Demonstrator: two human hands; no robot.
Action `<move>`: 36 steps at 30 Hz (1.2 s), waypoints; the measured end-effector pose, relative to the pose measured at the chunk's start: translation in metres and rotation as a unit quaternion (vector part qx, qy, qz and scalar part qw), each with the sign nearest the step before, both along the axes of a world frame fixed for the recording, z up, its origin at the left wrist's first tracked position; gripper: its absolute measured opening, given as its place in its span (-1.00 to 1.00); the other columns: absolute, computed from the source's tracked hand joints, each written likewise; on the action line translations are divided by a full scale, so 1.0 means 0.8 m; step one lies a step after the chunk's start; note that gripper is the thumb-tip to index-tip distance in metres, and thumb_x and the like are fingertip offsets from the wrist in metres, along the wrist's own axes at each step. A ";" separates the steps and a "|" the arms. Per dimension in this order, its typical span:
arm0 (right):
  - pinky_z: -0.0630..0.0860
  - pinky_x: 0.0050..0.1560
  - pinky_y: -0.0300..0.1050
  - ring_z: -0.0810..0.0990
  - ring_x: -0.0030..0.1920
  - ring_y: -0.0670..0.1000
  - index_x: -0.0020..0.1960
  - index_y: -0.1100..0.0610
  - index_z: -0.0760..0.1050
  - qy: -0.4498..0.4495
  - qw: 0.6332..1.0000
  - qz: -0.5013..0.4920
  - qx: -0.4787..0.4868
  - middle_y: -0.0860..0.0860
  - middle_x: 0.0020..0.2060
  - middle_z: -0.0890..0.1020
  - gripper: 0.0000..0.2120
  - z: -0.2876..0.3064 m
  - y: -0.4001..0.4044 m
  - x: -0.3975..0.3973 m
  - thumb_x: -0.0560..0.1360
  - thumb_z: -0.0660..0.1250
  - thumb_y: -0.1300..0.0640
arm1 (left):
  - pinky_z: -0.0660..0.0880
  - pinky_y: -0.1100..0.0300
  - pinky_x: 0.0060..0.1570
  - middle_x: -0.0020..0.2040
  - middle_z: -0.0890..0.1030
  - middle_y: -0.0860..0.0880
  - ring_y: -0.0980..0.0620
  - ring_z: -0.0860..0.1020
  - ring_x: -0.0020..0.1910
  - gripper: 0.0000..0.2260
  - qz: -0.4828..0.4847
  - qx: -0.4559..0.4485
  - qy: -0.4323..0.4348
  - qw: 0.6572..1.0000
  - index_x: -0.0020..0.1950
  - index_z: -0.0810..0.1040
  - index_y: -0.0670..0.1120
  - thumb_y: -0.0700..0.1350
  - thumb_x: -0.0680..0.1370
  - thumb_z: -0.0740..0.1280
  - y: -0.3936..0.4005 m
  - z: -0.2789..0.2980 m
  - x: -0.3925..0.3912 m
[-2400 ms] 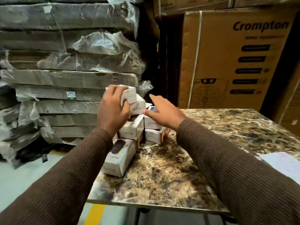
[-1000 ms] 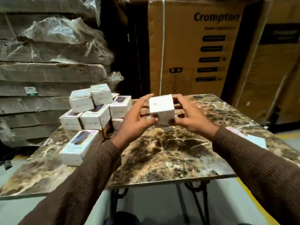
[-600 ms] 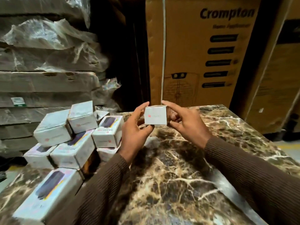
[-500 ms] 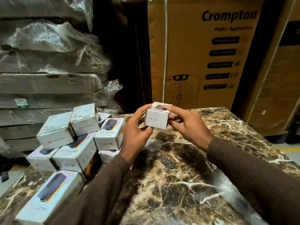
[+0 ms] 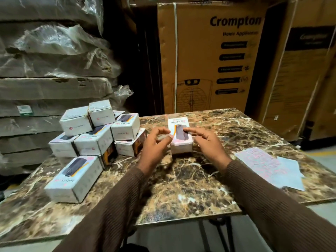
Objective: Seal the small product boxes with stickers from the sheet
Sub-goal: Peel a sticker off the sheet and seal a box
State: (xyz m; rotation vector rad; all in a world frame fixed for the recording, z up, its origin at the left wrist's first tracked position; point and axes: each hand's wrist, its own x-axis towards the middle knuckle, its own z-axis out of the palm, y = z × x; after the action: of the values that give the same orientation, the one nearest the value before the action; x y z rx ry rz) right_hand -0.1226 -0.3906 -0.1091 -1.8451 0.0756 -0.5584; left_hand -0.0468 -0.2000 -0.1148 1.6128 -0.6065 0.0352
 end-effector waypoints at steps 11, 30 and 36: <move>0.63 -0.09 -0.04 0.68 0.02 -0.04 0.13 -0.14 0.66 0.040 0.998 -0.010 -0.040 -0.09 0.05 0.70 -0.82 -0.020 -0.028 0.043 0.63 0.37 0.10 | 0.71 -0.15 -0.01 0.10 0.63 -0.12 -0.09 0.68 0.05 -0.82 0.003 0.069 0.048 0.996 0.24 0.58 0.02 -0.02 0.66 0.42 -0.033 -0.016 0.066; 0.65 -0.10 -0.21 0.60 0.15 -0.02 0.57 -0.05 0.35 0.007 0.999 0.031 -0.013 0.05 0.20 0.55 -0.35 -0.012 -0.029 0.038 0.58 0.40 0.36 | 0.66 -0.06 0.19 0.29 0.64 0.14 0.16 0.63 0.22 -0.51 -0.022 0.046 -0.050 0.997 0.41 0.50 0.07 -0.07 0.53 0.57 -0.012 -0.005 0.053; 0.66 -0.11 -0.23 0.58 0.19 -0.05 0.55 -0.07 0.33 -0.026 0.998 0.028 -0.043 0.09 0.24 0.53 -0.32 -0.012 -0.026 0.036 0.56 0.40 0.41 | 0.66 0.08 0.16 0.31 0.59 0.04 0.12 0.62 0.23 -0.32 -0.032 0.037 -0.071 0.996 0.54 0.37 0.14 -0.18 0.51 0.57 -0.013 -0.004 0.054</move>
State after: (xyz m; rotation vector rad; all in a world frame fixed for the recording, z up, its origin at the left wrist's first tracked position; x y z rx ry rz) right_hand -0.0935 -0.4116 -0.1186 -1.9090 -0.0364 -0.5779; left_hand -0.0037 -0.2103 -0.1178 1.6720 -0.7766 0.0809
